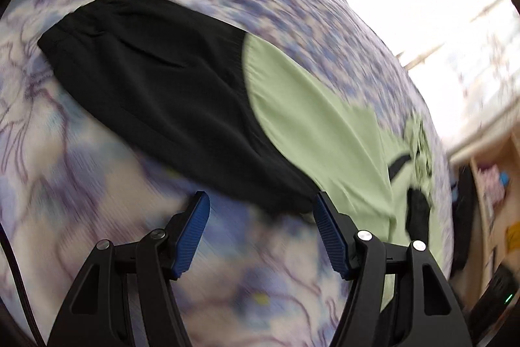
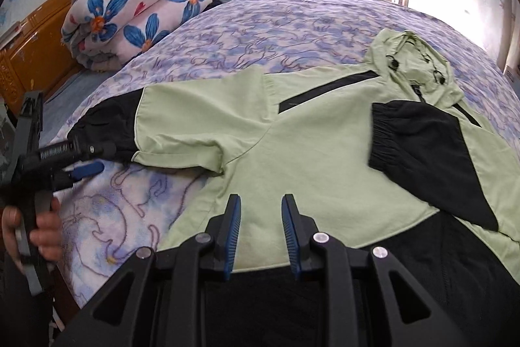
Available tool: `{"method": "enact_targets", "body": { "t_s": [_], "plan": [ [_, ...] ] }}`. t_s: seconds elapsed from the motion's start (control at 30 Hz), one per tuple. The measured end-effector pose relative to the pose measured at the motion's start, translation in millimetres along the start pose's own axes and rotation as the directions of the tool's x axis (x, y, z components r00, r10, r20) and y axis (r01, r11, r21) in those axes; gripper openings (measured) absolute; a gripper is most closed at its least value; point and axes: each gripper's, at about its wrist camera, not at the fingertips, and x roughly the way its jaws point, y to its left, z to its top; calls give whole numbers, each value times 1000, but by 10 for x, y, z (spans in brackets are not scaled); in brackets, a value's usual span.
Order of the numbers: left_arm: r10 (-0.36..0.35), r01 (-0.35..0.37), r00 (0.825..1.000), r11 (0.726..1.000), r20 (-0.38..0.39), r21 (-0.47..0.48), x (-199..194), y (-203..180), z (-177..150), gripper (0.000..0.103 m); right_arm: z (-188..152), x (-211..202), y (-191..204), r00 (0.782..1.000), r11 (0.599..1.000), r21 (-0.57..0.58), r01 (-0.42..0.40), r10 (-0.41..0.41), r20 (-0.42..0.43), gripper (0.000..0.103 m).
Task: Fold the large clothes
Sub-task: 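Grasp the other black sleeve with the left tool and lift it, then fold the held sleeve across the body onto the first sleeve, release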
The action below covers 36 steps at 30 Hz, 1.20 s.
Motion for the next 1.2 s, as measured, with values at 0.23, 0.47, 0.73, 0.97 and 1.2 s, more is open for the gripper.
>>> {"method": "enact_targets", "body": {
  "t_s": [0.23, 0.47, 0.73, 0.97, 1.2],
  "plan": [
    [-41, 54, 996, 985, 85, -165, 63, 494, 428, 63, -20, 151, 46, 1000, 1000, -2, -3, 3, -30, 26],
    [50, -19, 991, 971, 126, -237, 117, 587, 669, 2, -62, 176, -61, 999, 999, 32, -7, 8, -39, 26],
    [-183, 152, 964, 975, 194, 163, -360, -1119, 352, 2, -79, -5, -417, 1000, 991, 136, -10, 9, 7, 26],
    [-288, 266, 957, 838, -28, 476, 123, -2808, -688, 3, -199, -375, -918, 995, 970, 241, 24, -47, 90, 26],
    [-107, 215, 971, 782, -213, 585, 894, -3231, -1674, 42, -567, -614, -1545, 991, 937, 339, 86, -115, 68, 26]
  ]
}}
